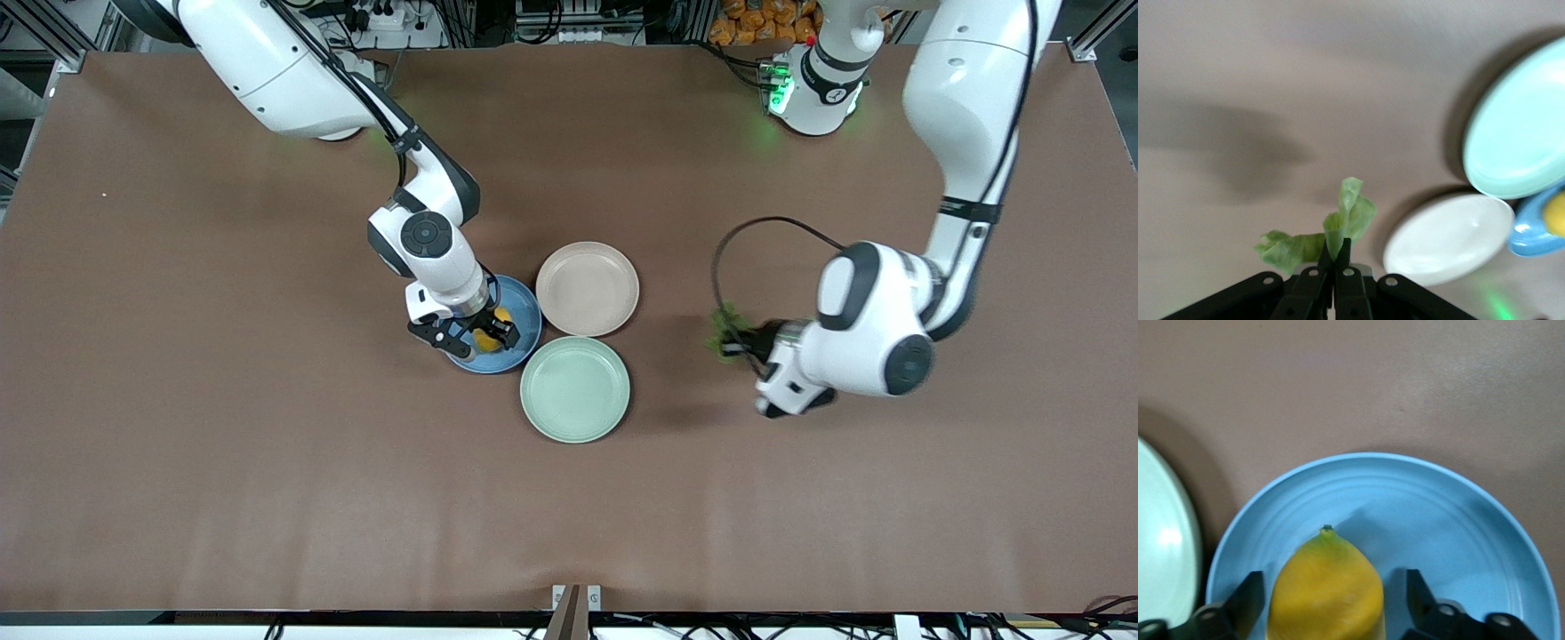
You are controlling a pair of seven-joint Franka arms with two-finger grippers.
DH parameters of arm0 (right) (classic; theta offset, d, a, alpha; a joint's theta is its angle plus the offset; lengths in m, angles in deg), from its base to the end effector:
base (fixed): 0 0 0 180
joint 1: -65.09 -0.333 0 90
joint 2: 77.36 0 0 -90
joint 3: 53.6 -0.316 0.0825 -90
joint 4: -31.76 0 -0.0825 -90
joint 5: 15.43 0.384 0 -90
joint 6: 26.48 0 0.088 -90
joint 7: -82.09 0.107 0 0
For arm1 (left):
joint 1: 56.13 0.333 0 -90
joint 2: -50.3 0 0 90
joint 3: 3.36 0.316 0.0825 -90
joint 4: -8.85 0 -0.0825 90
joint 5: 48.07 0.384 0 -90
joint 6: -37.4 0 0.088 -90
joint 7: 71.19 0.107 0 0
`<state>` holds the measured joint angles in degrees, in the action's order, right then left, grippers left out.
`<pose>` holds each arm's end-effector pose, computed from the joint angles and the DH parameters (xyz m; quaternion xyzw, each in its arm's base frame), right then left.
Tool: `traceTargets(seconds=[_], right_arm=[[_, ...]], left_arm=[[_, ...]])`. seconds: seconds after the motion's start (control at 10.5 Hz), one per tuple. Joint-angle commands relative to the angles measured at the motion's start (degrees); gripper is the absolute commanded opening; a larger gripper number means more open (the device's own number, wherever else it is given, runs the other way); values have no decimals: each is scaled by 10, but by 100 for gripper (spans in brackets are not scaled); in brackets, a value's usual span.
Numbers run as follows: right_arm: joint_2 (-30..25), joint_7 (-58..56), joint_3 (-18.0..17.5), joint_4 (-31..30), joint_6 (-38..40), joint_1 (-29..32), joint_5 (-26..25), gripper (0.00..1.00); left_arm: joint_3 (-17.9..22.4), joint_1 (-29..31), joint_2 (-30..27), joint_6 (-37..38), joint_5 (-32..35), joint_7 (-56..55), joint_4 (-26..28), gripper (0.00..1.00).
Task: Place lemon and lettuce in plates
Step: 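Carry the lemon onto the blue plate while the left gripper carries lettuce, then open the right gripper and withdraw while the left gripper lowers lettuce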
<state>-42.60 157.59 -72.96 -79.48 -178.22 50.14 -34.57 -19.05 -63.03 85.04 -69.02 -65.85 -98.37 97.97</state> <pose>0.5233 0.3563 0.1961 -0.9655 0.2491 -0.0405 0.0643 0.6173 -0.2560 0.2908 0.9587 0.1144 -0.2197 0.1395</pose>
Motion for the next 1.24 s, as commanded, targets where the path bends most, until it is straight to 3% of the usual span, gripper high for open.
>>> traceTargets(seconds=[0.0,0.38,0.57,0.86,0.96,1.05,1.15], right_arm=[[-36,12,-50,12,47,48,-29,100],[-125,-123,-81,23,200,134,-24,100],[-176,-208,-81,23,210,173,-19,100],[-253,-411,-66,28,273,220,91,100],[-282,-479,-48,30,299,229,128,100],[-304,-530,-35,31,322,239,149,100],[-318,-573,-27,33,339,252,155,100]], left_arm=[[-42,2,-7,7,-16,-73,10,0],[-55,-42,10,-32,-74,-124,26,0],[-55,-68,31,-75,-74,-155,28,0],[-55,-76,50,-98,-80,-183,22,0],[-55,-79,53,-104,-80,-184,21,30],[-55,-79,53,-106,-80,-190,22,92],[-55,-93,55,-122,-80,-211,25,100]])
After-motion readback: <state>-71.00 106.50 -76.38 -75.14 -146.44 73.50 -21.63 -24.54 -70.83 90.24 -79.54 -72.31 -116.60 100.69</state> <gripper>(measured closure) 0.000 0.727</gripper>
